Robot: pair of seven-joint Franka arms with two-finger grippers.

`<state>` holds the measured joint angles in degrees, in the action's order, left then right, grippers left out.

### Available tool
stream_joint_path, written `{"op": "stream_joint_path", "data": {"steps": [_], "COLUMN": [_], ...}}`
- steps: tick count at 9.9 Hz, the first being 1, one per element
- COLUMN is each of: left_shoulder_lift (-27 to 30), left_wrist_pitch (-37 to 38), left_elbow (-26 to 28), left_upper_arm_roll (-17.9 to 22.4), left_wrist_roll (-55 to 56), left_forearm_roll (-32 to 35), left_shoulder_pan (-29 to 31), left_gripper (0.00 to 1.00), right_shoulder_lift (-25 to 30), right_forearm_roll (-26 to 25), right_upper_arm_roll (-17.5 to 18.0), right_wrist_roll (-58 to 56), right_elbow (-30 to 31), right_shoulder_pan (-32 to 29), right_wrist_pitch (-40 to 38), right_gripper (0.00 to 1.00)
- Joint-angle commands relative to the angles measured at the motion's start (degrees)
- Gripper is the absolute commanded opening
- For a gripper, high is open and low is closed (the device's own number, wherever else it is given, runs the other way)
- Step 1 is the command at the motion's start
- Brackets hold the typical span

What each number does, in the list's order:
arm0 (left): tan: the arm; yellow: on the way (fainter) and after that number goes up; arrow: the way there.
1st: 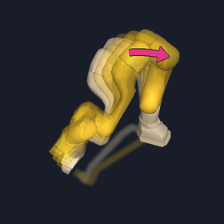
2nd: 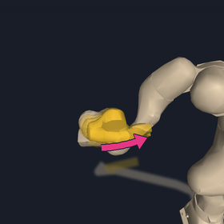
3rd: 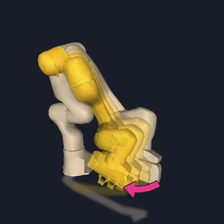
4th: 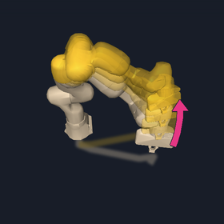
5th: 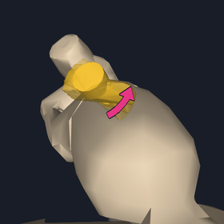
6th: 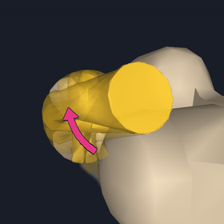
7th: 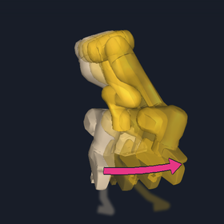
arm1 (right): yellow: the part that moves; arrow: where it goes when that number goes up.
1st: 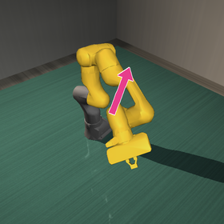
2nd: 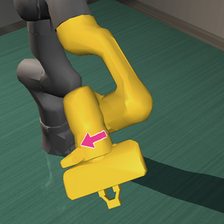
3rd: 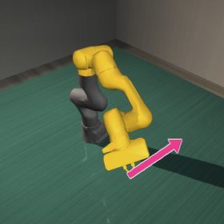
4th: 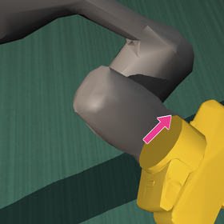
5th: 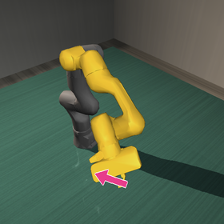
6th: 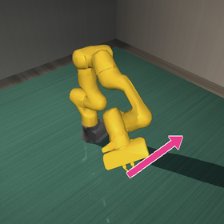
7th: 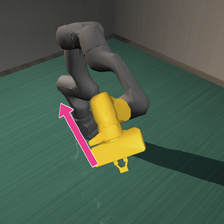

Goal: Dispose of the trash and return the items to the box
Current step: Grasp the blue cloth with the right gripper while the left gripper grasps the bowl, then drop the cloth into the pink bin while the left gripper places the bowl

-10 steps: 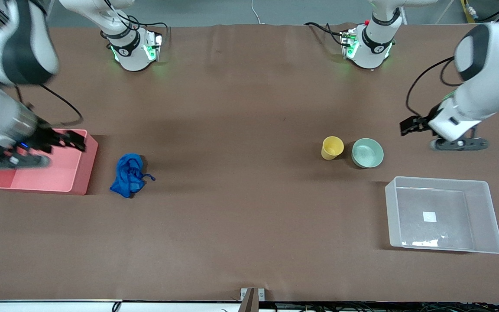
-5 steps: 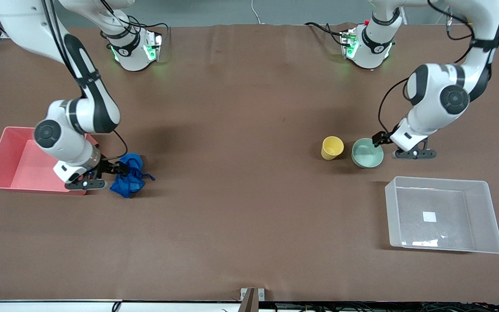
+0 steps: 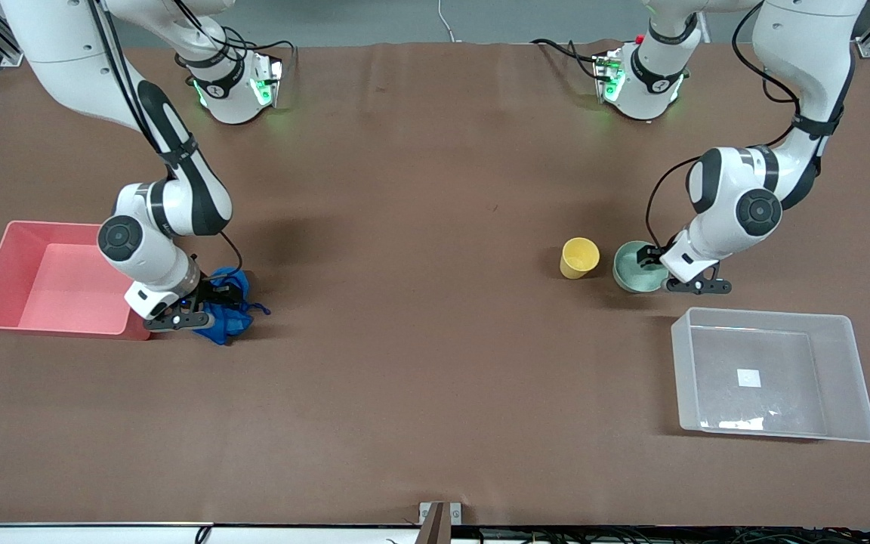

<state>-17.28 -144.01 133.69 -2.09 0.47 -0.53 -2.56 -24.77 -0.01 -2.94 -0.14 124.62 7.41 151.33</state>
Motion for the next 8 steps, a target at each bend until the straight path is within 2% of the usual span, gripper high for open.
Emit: {"op": "stream_joint_path", "data": {"steps": [1, 2, 3, 4, 6, 7, 8], "left_shoulder_lift": [-2.23, -2.23, -1.8, 0.21, 5.56, 6.11, 4.99], "left_wrist_pitch": [-0.66, -0.66, -0.48, 0.3, 7.12, 12.56, 16.79], "left_elbow": [-0.45, -0.45, -0.45, -0.45, -2.97, -8.91, -15.15], "left_upper_arm_roll": [-0.2, -0.2, -0.29, -0.37, -0.2, 0.15, 0.41], "left_wrist_roll": [-1.61, -1.7, -1.61, -1.7, -2.05, -2.75, -2.84], "left_forearm_roll": [0.27, 0.27, 0.27, 0.27, 0.27, -0.17, -0.34], "left_shoulder_pan": [1.07, 0.81, 0.72, 0.72, 1.24, 1.33, 1.33], "left_gripper": [0.01, 0.01, 0.01, 0.01, 0.01, 0.03, 0.02], "right_shoulder_lift": [0.25, -0.01, -0.18, -0.19, -0.01, 1.21, 4.18], "right_forearm_roll": [-0.43, -0.34, 0.18, 0.19, 0.19, 0.19, 0.19], "right_upper_arm_roll": [-0.13, -0.13, -0.13, -0.13, -0.13, -0.13, -0.13], "right_wrist_roll": [0.75, 0.76, 0.84, 0.84, 1.98, 3.38, 5.48], "right_elbow": [1.49, 1.85, 1.85, 1.59, 0.45, -0.69, -4.44], "right_shoulder_pan": [0.32, 0.41, 0.32, 0.32, 0.67, 0.67, 0.67], "right_wrist_pitch": [0.63, 0.98, 1.16, 0.9, -1.02, -4.78, -15.08], "right_gripper": [0.46, 0.32, 0.05, 0.0, 0.0, 0.0, 0.0]}}
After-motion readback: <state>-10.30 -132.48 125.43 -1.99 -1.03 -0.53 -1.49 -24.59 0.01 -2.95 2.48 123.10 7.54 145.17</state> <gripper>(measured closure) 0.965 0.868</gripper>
